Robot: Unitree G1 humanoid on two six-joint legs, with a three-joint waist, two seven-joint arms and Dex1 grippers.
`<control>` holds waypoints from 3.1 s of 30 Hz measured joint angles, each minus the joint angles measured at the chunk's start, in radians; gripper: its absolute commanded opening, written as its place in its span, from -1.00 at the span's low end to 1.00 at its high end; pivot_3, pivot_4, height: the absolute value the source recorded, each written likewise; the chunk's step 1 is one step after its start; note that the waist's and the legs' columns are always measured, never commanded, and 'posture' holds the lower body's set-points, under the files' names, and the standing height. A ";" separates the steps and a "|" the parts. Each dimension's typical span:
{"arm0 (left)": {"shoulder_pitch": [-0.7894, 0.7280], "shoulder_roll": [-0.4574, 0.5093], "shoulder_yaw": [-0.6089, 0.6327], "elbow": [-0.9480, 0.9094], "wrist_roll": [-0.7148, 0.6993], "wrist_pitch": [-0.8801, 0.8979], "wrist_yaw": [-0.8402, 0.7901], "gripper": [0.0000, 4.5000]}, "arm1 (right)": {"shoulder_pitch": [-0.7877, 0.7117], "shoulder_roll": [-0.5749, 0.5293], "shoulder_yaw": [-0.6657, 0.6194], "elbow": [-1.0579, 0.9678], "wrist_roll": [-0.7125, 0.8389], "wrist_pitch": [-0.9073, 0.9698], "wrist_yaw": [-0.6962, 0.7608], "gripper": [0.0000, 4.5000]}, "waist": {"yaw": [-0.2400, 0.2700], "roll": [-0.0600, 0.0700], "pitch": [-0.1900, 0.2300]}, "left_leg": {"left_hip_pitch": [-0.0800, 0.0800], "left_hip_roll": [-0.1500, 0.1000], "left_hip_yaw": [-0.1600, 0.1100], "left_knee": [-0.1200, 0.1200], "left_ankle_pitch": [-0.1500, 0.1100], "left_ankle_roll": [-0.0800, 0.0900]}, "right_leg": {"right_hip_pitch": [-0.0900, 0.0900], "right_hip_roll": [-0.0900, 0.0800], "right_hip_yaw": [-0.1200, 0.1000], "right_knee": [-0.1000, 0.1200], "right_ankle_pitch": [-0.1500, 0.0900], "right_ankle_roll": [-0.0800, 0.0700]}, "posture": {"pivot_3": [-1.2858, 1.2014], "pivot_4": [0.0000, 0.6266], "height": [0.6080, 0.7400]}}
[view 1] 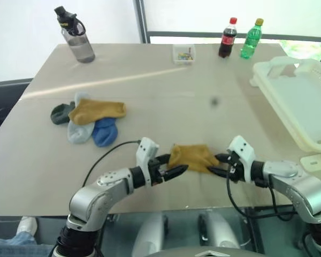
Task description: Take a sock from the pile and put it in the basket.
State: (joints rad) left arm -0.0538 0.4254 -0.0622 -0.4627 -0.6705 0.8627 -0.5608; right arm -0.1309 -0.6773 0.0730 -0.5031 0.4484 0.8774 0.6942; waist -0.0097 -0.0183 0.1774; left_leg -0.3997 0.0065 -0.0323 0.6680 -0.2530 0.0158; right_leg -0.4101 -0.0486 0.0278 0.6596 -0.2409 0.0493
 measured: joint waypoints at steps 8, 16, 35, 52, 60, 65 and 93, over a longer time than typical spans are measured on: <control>0.029 0.009 0.011 -0.005 0.011 -0.041 0.004 0.97 | -0.024 -0.024 -0.145 0.001 0.085 -0.028 0.040 0.22 | -0.003 0.000 0.000 | 0.000 0.001 0.000 0.000 0.000 0.000 | 0.000 0.002 0.000 0.000 0.000 0.000 | 0.03 -0.52 1.00; 0.079 0.109 0.141 -0.054 0.025 -0.162 -0.055 0.97 | -0.027 -0.001 -0.173 -0.033 0.180 -0.092 0.084 0.22 | -0.003 -0.001 0.001 | -0.001 0.002 0.000 -0.001 0.000 0.000 | -0.001 0.002 0.000 -0.001 0.000 0.000 | 0.03 -0.52 1.00; 0.259 0.368 0.443 0.122 0.032 -0.350 -0.382 0.97 | -0.064 0.008 -0.145 0.014 0.150 -0.191 0.103 0.22 | -0.007 0.000 0.003 | -0.001 0.004 0.002 -0.004 0.000 0.000 | -0.002 0.000 0.001 -0.003 -0.002 -0.004 | 0.03 -0.52 1.00; -0.178 0.143 0.402 0.435 0.202 -0.387 0.035 0.97 | -0.076 0.018 -0.136 0.014 0.149 -0.193 0.081 0.22 | 0.001 -0.001 0.004 | -0.002 0.003 -0.001 -0.002 0.000 0.000 | -0.001 0.000 -0.002 -0.002 0.001 0.000 | 0.03 -0.52 1.00; -0.279 0.114 0.259 0.466 0.357 -0.390 0.137 0.97 | -0.074 0.019 -0.131 0.013 0.151 -0.195 0.078 0.22 | 0.001 -0.002 0.004 | -0.002 0.001 -0.001 -0.001 0.000 0.000 | -0.001 0.000 -0.002 0.000 0.001 0.000 | 0.03 -0.52 1.00; -0.349 0.067 0.242 0.494 0.380 -0.375 0.180 0.97 | -0.070 0.019 -0.130 0.009 0.157 -0.193 0.076 0.22 | -0.001 -0.002 0.004 | -0.002 0.000 -0.001 -0.001 0.000 0.000 | -0.001 0.000 -0.002 0.000 0.001 0.000 | 0.03 -0.52 1.00; -0.599 -0.062 0.180 0.913 0.541 -0.450 0.350 0.97 | -0.027 0.022 -0.134 -0.026 0.189 -0.189 0.030 0.22 | -0.002 -0.002 0.004 | -0.001 -0.001 -0.002 0.000 0.000 0.000 | -0.001 0.000 -0.002 0.002 0.001 0.000 | 0.03 -0.52 1.00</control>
State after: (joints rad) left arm -0.6531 0.3629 0.1182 0.4498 -0.1300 0.4126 -0.2107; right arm -0.1584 -0.6553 -0.0606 -0.5287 0.6370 0.6883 0.7244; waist -0.0113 -0.0203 0.1811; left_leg -0.4009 0.0056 -0.0340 0.6683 -0.2529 0.0157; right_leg -0.4110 -0.0486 0.0256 0.6619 -0.2400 0.0494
